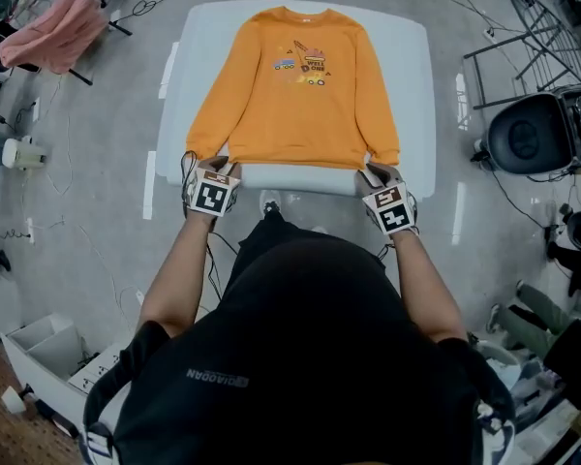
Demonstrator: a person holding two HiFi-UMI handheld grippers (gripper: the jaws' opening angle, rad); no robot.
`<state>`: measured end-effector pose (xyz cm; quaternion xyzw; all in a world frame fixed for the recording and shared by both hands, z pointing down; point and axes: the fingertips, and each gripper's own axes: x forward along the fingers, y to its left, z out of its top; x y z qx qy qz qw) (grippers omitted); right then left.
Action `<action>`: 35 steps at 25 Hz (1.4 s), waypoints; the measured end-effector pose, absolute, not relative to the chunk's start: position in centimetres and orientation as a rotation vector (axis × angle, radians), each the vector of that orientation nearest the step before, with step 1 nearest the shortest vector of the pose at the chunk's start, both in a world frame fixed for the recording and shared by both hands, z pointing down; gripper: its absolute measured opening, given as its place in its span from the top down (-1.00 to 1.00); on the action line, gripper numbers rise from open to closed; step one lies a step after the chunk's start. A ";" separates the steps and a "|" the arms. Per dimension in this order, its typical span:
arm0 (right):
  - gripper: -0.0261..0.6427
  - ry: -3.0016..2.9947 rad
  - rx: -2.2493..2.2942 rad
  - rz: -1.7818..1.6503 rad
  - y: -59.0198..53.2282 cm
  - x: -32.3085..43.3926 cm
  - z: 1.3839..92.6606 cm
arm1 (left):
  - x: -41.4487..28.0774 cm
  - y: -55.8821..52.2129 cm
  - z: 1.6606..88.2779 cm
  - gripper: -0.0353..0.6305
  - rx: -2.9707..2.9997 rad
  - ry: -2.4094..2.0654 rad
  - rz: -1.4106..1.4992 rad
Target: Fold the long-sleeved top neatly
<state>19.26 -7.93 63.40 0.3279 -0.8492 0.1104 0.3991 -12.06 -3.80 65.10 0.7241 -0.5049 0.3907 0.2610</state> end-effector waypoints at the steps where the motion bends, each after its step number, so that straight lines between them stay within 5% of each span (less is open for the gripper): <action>1: 0.62 -2.179 0.856 0.288 -7.8 19.5 62.4 | -11.9 -3.5 64.3 0.61 1.975 -1.369 1.049; 7: 0.68 -2.223 1.154 0.432 -9.0 24.5 59.9 | -9.5 -4.2 60.3 0.62 2.045 -1.424 0.907; 10: 0.65 -2.193 1.336 0.650 -10.2 28.2 60.4 | -7.9 -5.1 59.6 0.82 1.997 -1.413 0.735; 16: 0.39 -2.212 1.326 0.905 -10.8 28.2 61.6 | -5.7 -4.5 58.4 0.87 1.972 -1.389 0.681; 23: 0.24 -2.126 1.138 0.316 -10.9 24.6 61.9 | -5.2 -2.7 58.1 0.87 1.983 -1.383 0.731; 26: 0.81 -2.088 1.201 0.415 -11.9 26.1 63.1 | -5.6 -2.0 58.2 0.87 1.965 -1.396 0.734; 35: 0.86 -1.941 1.549 0.332 -15.7 37.1 58.6 | -5.9 -1.9 57.6 0.87 1.971 -1.414 0.712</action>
